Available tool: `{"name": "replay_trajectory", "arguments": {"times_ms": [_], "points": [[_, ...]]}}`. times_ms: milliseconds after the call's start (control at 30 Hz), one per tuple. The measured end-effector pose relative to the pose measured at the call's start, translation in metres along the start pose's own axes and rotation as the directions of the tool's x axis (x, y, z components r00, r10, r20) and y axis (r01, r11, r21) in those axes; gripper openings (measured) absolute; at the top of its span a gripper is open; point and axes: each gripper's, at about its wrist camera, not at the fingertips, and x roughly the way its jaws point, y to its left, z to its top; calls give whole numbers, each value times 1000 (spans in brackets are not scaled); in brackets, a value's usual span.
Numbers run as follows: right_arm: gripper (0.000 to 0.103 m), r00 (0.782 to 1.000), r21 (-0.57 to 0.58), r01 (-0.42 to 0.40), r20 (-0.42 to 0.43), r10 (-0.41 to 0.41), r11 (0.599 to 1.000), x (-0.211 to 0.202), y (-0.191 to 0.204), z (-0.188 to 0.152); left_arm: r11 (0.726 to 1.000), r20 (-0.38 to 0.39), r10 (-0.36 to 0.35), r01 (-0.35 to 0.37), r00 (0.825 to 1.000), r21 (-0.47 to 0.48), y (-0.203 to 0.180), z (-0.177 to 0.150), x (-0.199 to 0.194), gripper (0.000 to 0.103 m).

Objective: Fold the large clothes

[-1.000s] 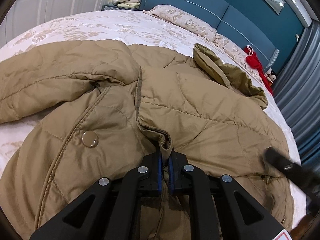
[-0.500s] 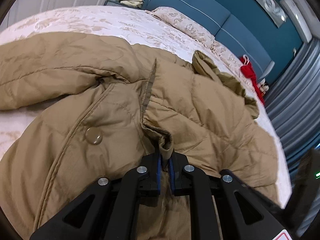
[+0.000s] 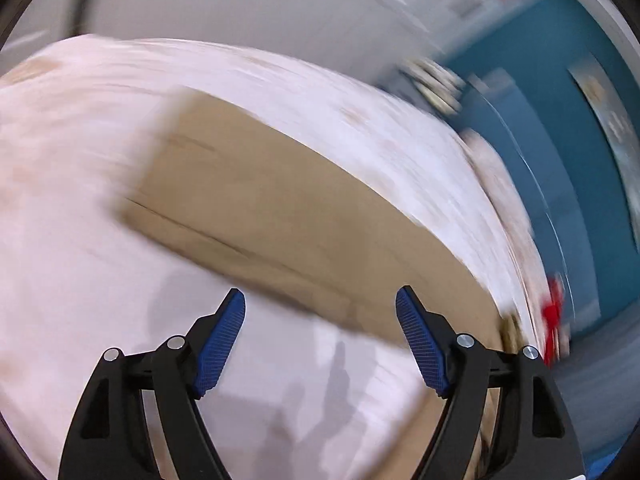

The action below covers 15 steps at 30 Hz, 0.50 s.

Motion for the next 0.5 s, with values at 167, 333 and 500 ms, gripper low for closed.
{"name": "replay_trajectory", "arguments": {"times_ms": [167,333,500], "points": [[0,1000,0,0,-1,0,1000,0,-1,1,977,42,-5,14,999,-213,70,45,-20,75],[0,1000,-12,13,1,-13,1000,0,0,0,976,24,-27,32,999,-216,65,48,-12,77],[0,1000,-16,19,3,-19,1000,-1,2,-1,981,-2,-80,79,997,-176,45,50,4,52]]}}
